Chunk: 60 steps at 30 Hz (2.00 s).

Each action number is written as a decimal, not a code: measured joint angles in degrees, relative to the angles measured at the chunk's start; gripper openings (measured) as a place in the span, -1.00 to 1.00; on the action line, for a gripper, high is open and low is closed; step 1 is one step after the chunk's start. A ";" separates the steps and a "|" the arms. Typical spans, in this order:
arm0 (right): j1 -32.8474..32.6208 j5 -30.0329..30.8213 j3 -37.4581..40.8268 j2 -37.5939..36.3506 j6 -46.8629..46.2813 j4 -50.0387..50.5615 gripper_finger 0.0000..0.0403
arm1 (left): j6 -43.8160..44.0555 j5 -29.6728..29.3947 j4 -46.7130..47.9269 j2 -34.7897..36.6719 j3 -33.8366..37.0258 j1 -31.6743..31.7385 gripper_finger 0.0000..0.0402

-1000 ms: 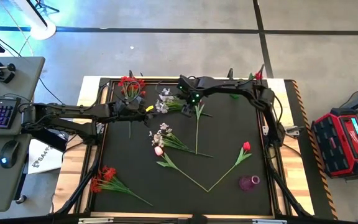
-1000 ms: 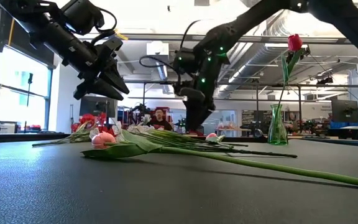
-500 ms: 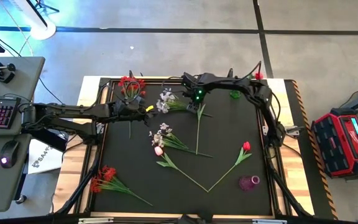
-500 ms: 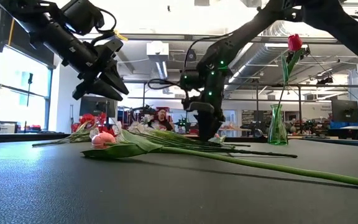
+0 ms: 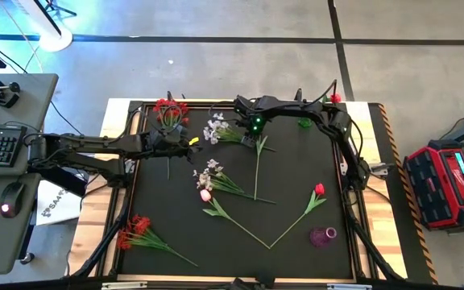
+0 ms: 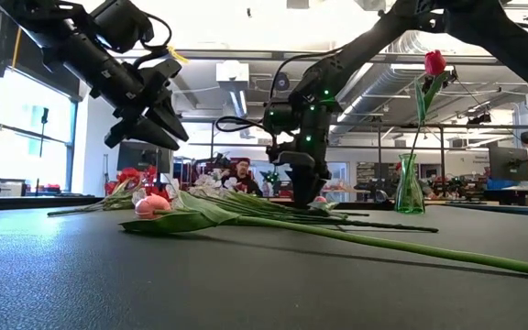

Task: Sort flowers into vase by color
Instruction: Put the top white flowers into the green vase

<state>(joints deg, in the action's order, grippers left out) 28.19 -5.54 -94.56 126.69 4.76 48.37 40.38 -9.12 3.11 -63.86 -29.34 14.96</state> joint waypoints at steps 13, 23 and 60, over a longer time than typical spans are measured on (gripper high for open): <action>0.28 1.58 0.31 -4.96 -4.33 0.32 -0.34 | -0.06 -0.05 0.20 0.00 0.00 -0.04 -0.44; -2.40 -2.03 0.35 -2.00 -4.33 -2.57 0.06 | -1.55 -0.42 0.43 0.02 0.00 -0.04 -0.44; 1.64 -8.93 -8.44 -14.05 -7.39 2.25 -0.99 | -3.08 -3.39 0.47 0.02 0.00 -0.02 -0.44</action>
<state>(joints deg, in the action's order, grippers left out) 29.83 -14.47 -103.00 112.65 -2.63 50.63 37.30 -12.51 3.58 -63.83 -29.34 14.94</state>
